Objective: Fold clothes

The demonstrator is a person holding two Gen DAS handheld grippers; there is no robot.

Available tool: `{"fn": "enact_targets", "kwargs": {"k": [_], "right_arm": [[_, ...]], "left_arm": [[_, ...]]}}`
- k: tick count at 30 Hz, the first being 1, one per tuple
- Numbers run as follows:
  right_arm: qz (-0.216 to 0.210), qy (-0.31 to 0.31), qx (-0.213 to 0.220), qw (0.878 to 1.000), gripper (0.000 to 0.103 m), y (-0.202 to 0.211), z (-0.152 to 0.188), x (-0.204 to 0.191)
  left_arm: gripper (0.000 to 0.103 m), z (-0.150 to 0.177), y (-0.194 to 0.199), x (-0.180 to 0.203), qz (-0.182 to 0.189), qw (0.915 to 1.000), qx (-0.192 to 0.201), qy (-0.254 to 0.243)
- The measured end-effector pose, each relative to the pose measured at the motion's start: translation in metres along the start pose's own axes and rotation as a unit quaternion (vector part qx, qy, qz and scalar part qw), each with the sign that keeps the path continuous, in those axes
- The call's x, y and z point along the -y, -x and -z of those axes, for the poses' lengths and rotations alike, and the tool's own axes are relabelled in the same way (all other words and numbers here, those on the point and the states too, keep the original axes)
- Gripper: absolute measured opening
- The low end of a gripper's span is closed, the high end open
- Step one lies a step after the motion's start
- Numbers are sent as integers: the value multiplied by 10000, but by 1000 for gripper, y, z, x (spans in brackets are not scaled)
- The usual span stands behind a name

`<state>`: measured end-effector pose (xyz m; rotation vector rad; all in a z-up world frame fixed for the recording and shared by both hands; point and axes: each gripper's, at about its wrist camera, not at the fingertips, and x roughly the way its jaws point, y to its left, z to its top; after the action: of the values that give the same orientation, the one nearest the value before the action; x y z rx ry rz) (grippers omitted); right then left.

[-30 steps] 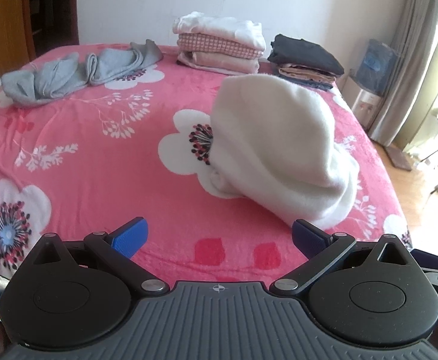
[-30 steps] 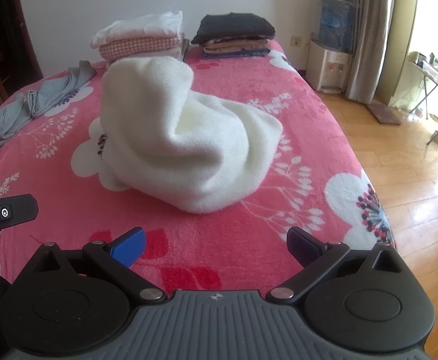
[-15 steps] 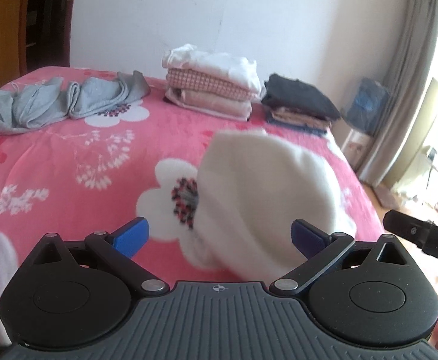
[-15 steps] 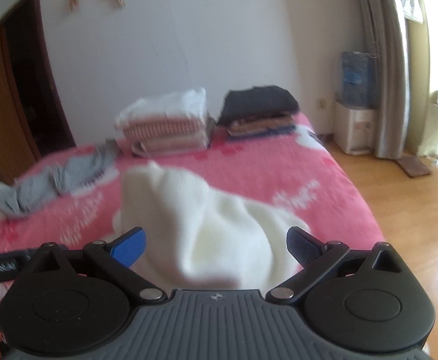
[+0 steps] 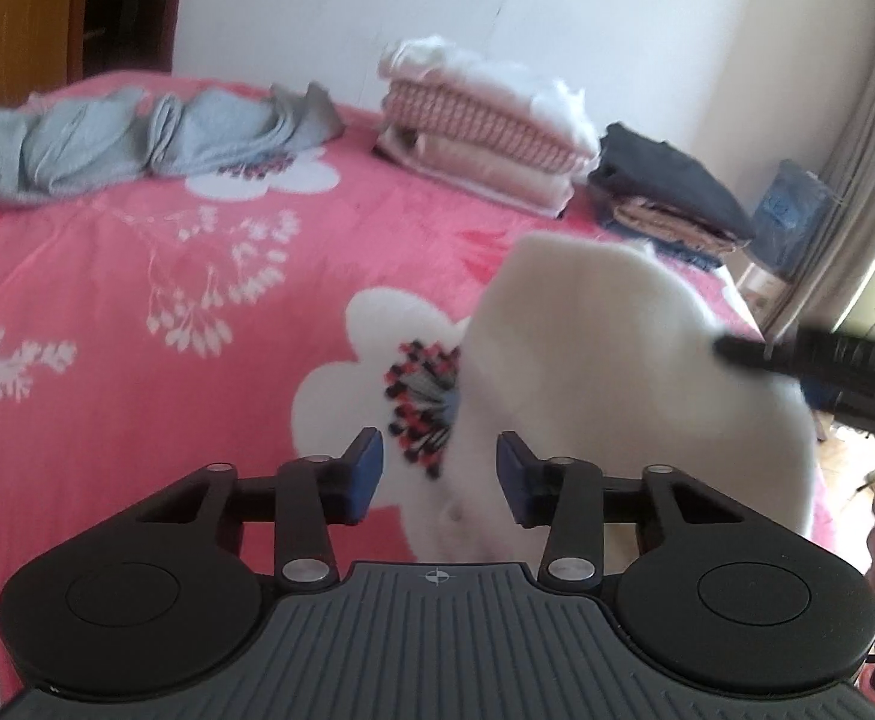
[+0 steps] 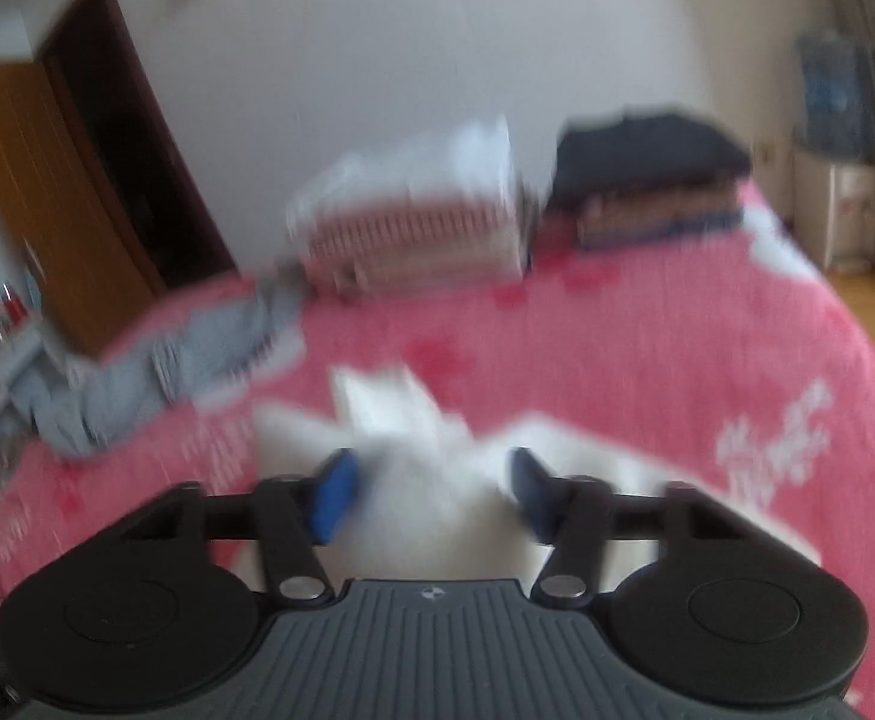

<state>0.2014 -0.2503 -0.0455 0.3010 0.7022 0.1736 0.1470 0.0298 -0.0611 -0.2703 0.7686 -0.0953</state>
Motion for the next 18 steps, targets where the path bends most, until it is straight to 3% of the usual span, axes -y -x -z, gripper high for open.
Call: {"fn": "enact_targets", "kwargs": {"k": [2,9,13,15,18], "right_arm": [[104,10,-266,9996,35,-3,14,0],[173,278,-871,9957,27,36,75,-20],[118,-15,-1284,9917,25,41,114,-22],[107,-95,-1478,9889,24,40,132,-26],[69,-9,-1678,9858,23,43,151,-37]], "left_arm": [[39,1,2,-9,43,9998,-13,171],[42,-1,26,-19,221,9984,281,449],[57,-3,33,-6,430,9982,342,242],[70,-2,31,4,586,9980,251,-7],[69,8,19,17,525,9980,-24,-361]]}}
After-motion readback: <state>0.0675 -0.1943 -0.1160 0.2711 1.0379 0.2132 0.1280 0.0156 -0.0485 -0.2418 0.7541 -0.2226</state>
